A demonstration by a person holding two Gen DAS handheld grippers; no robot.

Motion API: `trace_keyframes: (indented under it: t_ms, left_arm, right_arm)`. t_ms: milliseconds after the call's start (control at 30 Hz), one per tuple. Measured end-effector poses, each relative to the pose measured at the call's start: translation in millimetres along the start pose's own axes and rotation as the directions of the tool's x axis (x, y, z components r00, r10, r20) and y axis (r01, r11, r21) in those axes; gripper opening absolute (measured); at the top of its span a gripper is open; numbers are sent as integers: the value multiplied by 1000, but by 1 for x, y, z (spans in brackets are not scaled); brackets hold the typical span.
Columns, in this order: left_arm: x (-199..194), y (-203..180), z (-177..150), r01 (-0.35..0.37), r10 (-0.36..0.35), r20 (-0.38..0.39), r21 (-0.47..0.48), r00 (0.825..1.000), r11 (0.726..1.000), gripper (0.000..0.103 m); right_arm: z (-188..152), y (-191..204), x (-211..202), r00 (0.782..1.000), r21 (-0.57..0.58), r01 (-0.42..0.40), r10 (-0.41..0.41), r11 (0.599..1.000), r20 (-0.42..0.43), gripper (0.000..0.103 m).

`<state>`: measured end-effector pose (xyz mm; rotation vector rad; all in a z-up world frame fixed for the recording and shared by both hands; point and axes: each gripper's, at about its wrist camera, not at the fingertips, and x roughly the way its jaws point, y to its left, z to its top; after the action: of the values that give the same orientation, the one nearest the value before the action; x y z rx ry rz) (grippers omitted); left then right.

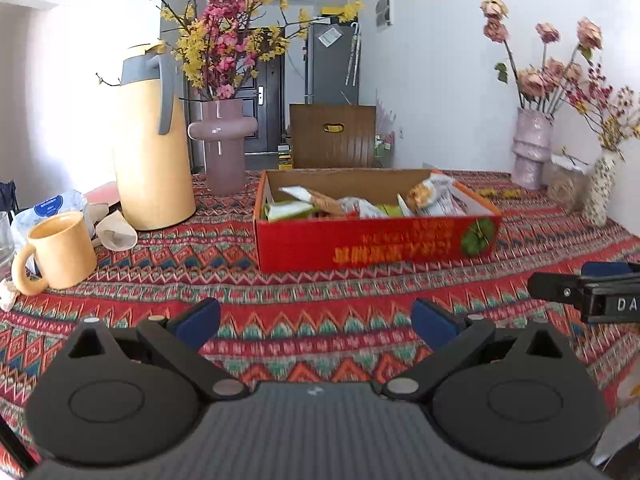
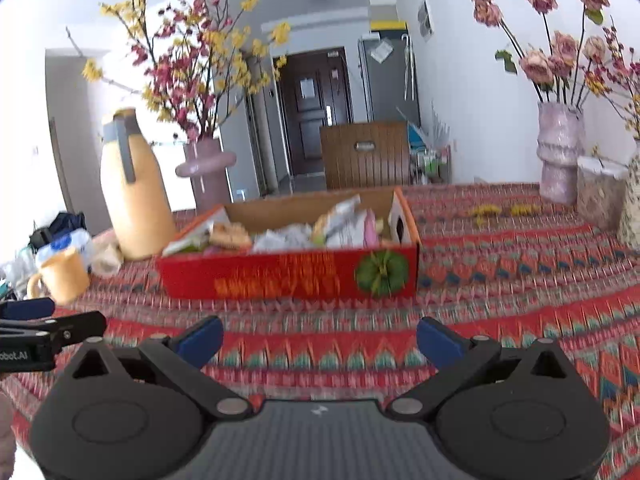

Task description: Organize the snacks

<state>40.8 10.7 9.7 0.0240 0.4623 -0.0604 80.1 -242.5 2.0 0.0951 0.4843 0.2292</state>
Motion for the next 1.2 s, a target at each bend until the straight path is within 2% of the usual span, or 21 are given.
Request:
trace_keyframes:
  t_ms: [267, 1200]
  left_arm:
    - [-1, -3, -11, 9, -9, -26, -4, 1000, 1000, 103]
    - [1, -6, -10, 3, -3, -27, -1, 1000, 1000, 103]
  right_arm:
    - [-17, 0, -8, 999, 2, 5, -5, 1000, -36, 103]
    - [-18, -4, -9, 1000, 8, 5, -5, 1000, -27, 103]
